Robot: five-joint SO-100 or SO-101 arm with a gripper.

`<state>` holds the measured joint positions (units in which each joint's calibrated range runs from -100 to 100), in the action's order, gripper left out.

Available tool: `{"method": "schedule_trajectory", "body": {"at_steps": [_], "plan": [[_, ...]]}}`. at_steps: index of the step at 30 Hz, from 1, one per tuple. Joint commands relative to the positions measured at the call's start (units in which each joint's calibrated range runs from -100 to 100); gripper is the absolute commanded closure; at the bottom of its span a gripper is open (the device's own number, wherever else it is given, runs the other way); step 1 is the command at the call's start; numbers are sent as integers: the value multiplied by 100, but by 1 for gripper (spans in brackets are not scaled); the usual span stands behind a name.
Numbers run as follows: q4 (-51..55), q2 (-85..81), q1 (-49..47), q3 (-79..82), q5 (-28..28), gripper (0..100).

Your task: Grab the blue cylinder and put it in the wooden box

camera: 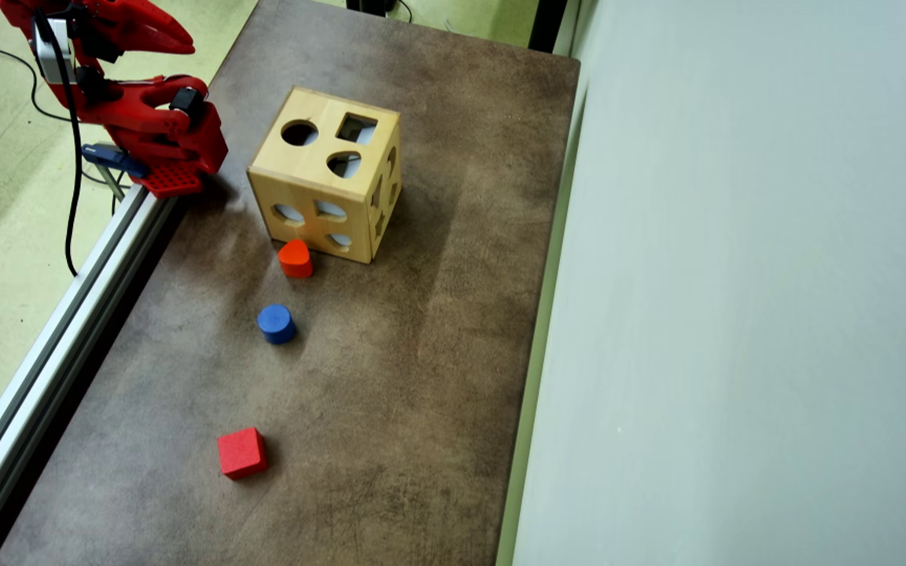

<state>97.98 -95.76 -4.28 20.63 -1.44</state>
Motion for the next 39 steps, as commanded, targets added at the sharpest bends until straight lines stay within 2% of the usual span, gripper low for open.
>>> {"method": "schedule_trajectory", "body": {"at_steps": [1, 35, 39], "plan": [[49, 26, 26, 3, 0, 96], [-7, 52, 56, -6, -49, 95], [-7, 247, 64, -42, -103, 91]]}}
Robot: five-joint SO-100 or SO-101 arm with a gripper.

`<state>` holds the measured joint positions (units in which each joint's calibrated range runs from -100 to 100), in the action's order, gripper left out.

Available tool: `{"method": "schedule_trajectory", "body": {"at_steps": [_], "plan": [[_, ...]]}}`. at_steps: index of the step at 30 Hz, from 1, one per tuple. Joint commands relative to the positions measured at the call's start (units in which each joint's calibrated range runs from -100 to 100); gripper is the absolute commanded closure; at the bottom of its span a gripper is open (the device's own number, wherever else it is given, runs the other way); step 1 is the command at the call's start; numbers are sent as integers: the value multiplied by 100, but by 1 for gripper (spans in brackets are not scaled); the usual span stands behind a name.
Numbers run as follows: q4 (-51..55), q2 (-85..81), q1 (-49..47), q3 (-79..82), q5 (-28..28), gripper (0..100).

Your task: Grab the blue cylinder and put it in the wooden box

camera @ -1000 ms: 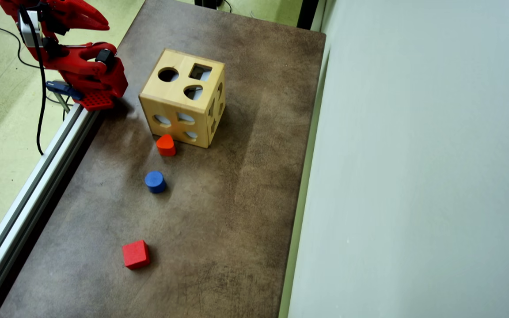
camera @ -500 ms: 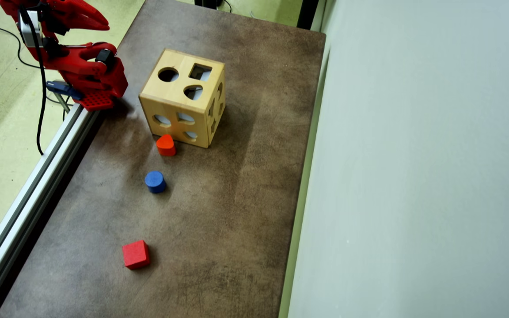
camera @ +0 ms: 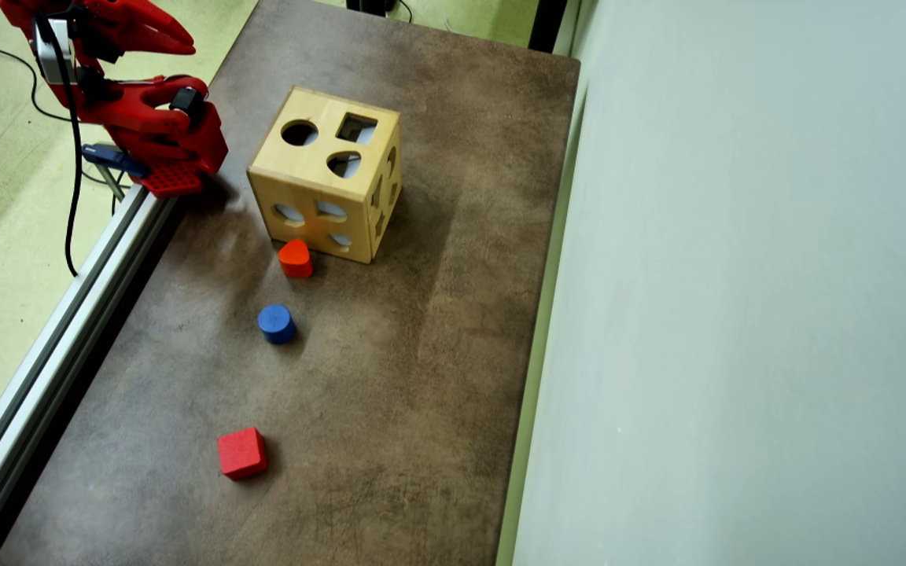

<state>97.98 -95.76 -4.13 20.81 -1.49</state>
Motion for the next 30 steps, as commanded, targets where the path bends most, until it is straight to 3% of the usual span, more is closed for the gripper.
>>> {"method": "schedule_trajectory", "body": {"at_steps": [1, 5, 17, 24, 30], "plan": [[-7, 434, 49, -87, -166, 89], [-144, 1249, 57, -391, -293, 84], [-224, 4247, 71, -2770, -283, 84], [-289, 5530, 1149, -3253, -347, 84], [-313, 6583, 1966, -3342, -752, 84]]}}
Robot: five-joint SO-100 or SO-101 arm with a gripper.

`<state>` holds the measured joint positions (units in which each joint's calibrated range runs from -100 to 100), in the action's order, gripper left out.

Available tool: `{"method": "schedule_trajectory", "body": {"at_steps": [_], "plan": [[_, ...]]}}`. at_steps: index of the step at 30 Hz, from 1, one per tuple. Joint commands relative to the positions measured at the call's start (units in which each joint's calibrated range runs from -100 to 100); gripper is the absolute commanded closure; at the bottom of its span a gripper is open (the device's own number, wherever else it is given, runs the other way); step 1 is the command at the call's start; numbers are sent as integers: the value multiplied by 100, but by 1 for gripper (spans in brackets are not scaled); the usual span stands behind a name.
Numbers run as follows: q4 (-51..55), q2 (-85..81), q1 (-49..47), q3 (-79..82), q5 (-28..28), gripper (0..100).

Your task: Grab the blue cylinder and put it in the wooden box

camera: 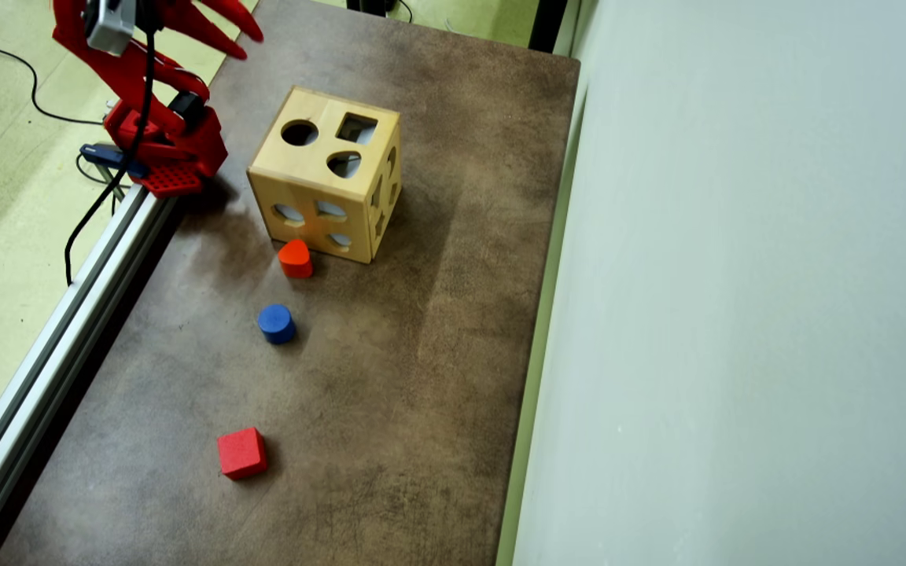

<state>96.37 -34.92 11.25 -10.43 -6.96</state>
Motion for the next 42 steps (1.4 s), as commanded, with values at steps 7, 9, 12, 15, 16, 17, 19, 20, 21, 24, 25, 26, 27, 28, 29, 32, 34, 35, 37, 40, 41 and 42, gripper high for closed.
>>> {"method": "schedule_trajectory", "body": {"at_steps": [7, 9, 12, 15, 16, 17, 19, 20, 21, 24, 25, 26, 27, 28, 29, 32, 34, 35, 37, 40, 41, 42], "plan": [[-160, 1899, 1386, -227, -698, 83], [-160, 2213, 1505, -227, -830, 83], [-160, 2596, 1617, -227, -943, 83], [-168, 2978, 1698, -227, -1006, 83], [-168, 3097, 1713, -227, -1040, 83], [-168, 3199, 1713, -227, -1074, 83], [-176, 3385, 1713, -227, -1138, 82], [-208, 3487, 1713, -227, -1162, 81], [-296, 3572, 1713, -227, -1182, 79], [-634, 3674, 1803, -218, -1197, 72], [-730, 3683, 1847, -209, -1197, 71], [-811, 3683, 1884, -183, -1197, 71], [-875, 3683, 1899, -138, -1197, 71], [-923, 3683, 1907, -129, -1197, 71], [-948, 3683, 1914, -120, -1197, 71], [-964, 3708, 2040, -120, -1197, 71], [-972, 3988, 2100, -156, -1197, 70], [-1012, 4209, 2137, -191, -1197, 70], [-1173, 4532, 2248, -218, -1197, 70], [-1470, 4787, 2360, -191, -1201, 70], [-1567, 4838, 2360, -138, -1211, 70], [-1639, 4889, 2360, -129, -1226, 70]]}}
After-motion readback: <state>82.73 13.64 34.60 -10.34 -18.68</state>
